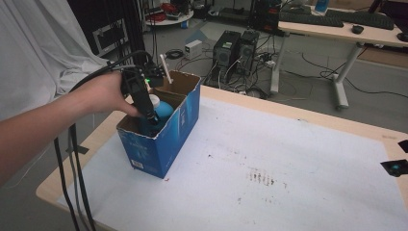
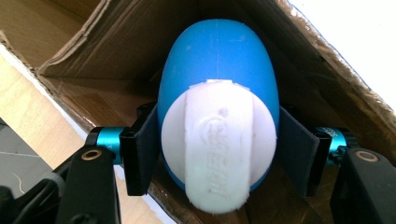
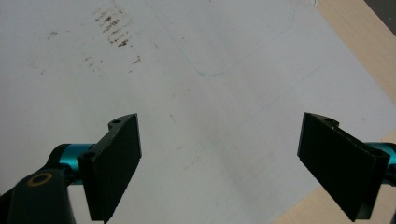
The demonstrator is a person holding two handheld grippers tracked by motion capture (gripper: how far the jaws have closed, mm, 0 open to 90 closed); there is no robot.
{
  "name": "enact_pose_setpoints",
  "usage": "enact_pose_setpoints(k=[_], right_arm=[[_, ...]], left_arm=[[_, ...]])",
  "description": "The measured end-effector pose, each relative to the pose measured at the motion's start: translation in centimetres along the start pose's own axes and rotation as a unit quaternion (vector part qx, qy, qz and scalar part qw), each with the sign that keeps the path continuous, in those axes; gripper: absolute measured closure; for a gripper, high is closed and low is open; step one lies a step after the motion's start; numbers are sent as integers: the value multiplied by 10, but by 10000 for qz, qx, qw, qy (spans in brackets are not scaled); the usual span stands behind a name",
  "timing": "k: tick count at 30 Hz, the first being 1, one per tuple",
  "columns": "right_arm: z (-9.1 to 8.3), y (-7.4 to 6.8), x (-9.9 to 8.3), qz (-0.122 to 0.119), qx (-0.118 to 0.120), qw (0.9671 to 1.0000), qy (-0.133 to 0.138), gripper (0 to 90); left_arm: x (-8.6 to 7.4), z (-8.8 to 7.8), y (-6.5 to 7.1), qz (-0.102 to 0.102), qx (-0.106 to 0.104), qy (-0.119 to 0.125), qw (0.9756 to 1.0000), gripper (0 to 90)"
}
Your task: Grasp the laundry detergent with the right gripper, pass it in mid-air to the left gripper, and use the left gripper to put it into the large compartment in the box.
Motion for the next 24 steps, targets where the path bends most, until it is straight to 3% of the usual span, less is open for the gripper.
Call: enact_pose_setpoints(k=[6,16,24], right_arm=[[0,0,0,4,0,10000,2,131],[0,-3,-2,4,33,10000,-7,131],[1,-5,-3,-38,85,10000,-5,131]], left_arm=[[0,0,0,23,16,-6,10000,345],[3,-4,4,211,-20,-44,9998,231],[5,-21,5,364,-29,-96,9993,231]])
Point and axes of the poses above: each handheld gripper's, and its own axes: z roughly forward along the jaws, x roughly out of its top, y roughly to its right, the point moved 2 cm from there along z, roughly forward along the jaws, and after that the axes turned 11 degrees about -z, right-handed, at the moved point
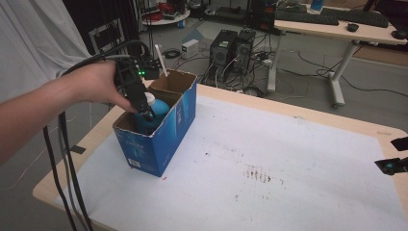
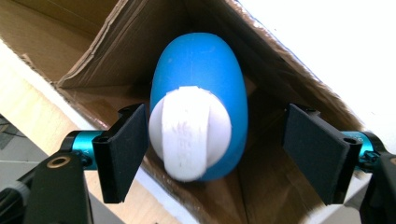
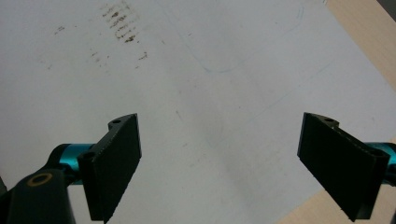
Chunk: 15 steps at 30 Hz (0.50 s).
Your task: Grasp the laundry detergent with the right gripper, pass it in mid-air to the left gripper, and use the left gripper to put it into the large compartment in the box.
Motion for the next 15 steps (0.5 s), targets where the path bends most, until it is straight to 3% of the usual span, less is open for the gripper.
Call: enact_pose_setpoints(k=[6,10,15], right_arm=[[2,-4,0,-62,35,10000,6,131],[3,-8,1,-116,61,9999,37,131],[3,-11,-1,-113,44,9999,106,131]], left_arm=[[6,-18,3,89,33,54,9999,230],[17,-32,11,277,40,147,9995,230],[32,-37,22,522,-54,222,9984,230]])
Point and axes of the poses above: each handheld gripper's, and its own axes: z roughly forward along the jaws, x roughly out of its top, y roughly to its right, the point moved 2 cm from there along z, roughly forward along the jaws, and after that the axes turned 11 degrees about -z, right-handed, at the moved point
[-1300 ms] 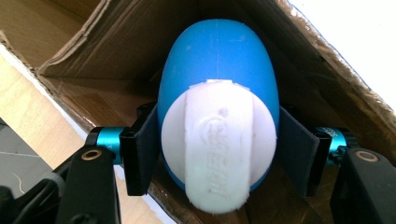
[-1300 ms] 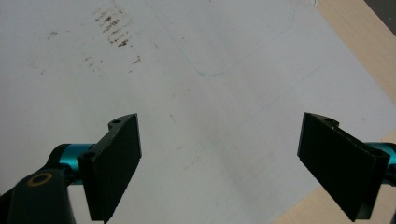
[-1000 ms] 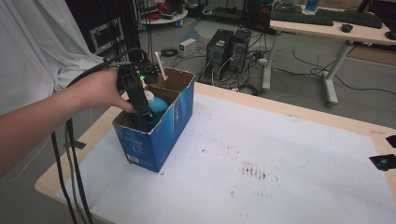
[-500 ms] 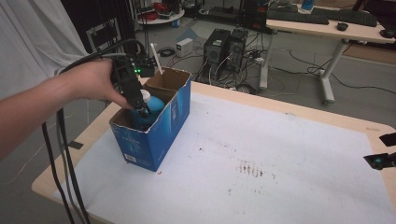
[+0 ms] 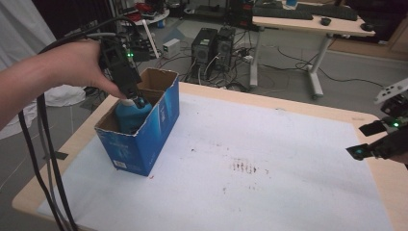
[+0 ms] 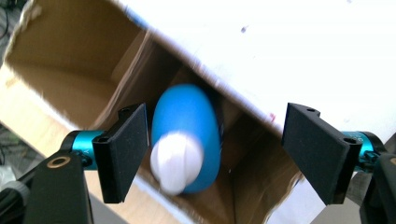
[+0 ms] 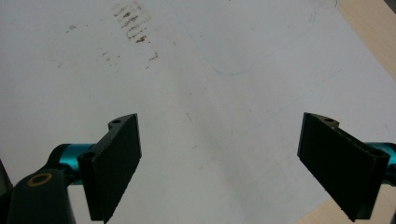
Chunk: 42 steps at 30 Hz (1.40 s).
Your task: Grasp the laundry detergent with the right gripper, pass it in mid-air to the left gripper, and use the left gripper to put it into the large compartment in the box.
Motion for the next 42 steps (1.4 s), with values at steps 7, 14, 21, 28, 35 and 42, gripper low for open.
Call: enact_pose_setpoints(k=[7,14,21,28,35,42], right_arm=[[2,-8,-1,5,21,10000,4,131],[3,-21,5,-96,-33,9999,86,131],[3,-29,9,-152,-69,9998,132,131],[3,-36,14,-316,17,9993,189,131],[7,-42,20,-481,107,9986,188,131],[11,-46,24,-634,179,9977,153,131]], left_arm=[[24,6,14,332,-175,30,9993,230],[55,22,40,779,-453,90,9959,231],[72,36,59,1129,-534,18,9922,231],[84,55,79,1449,-626,-53,9874,230],[90,68,90,1589,-674,-86,9850,230],[92,74,95,1611,-659,-101,9847,231]])
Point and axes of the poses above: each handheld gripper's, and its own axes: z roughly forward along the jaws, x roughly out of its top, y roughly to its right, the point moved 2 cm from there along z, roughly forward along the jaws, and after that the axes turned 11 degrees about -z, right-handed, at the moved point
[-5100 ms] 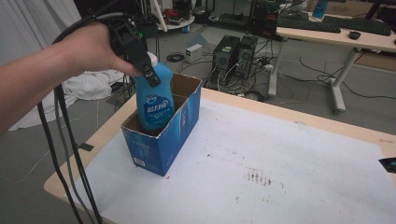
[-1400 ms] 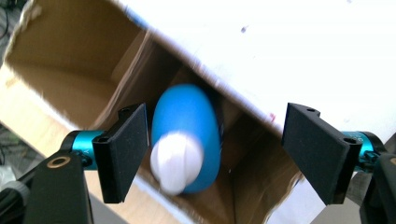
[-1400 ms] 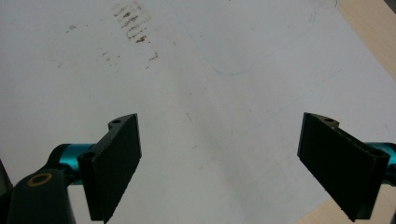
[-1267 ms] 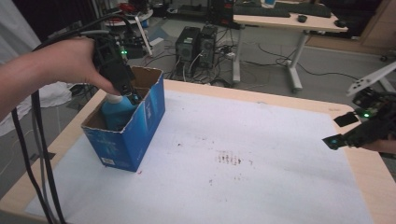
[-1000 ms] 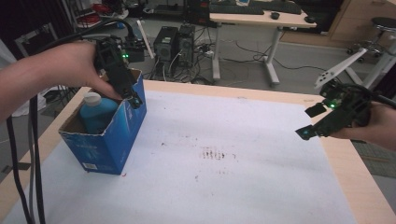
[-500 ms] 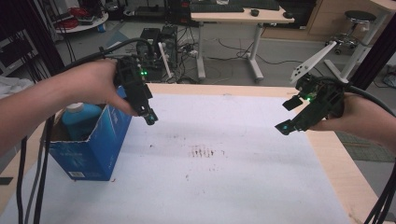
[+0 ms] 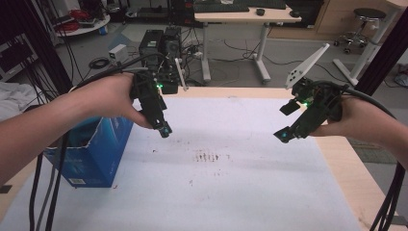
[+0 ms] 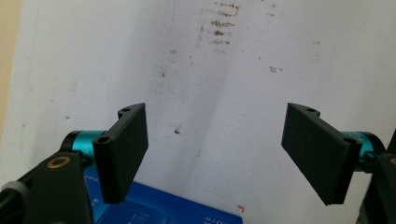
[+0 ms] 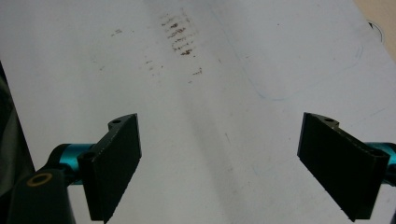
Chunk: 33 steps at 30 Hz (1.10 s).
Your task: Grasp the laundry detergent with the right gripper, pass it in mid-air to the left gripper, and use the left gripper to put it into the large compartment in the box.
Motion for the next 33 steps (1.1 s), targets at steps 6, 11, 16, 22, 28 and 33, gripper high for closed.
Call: enact_pose_setpoints(k=[6,11,16,22,28,33], right_arm=[[0,-1,-1,3,14,10000,-19,131],[-1,-2,-1,27,23,10000,-41,131],[0,-1,-1,10,20,10000,-38,131],[2,-2,1,-3,46,10000,-64,131],[2,-2,2,12,46,10000,-59,131],[3,-2,2,-1,46,9999,-91,131]], left_arm=[[-1,0,-1,-19,36,-8,10000,230],[-1,0,1,0,28,-21,10000,230],[-3,3,1,-9,-20,-31,10000,230],[-5,5,1,-19,-37,-23,10000,231],[-7,4,0,-18,-51,-37,10000,230],[-9,7,-1,-52,-72,-31,10000,230]])
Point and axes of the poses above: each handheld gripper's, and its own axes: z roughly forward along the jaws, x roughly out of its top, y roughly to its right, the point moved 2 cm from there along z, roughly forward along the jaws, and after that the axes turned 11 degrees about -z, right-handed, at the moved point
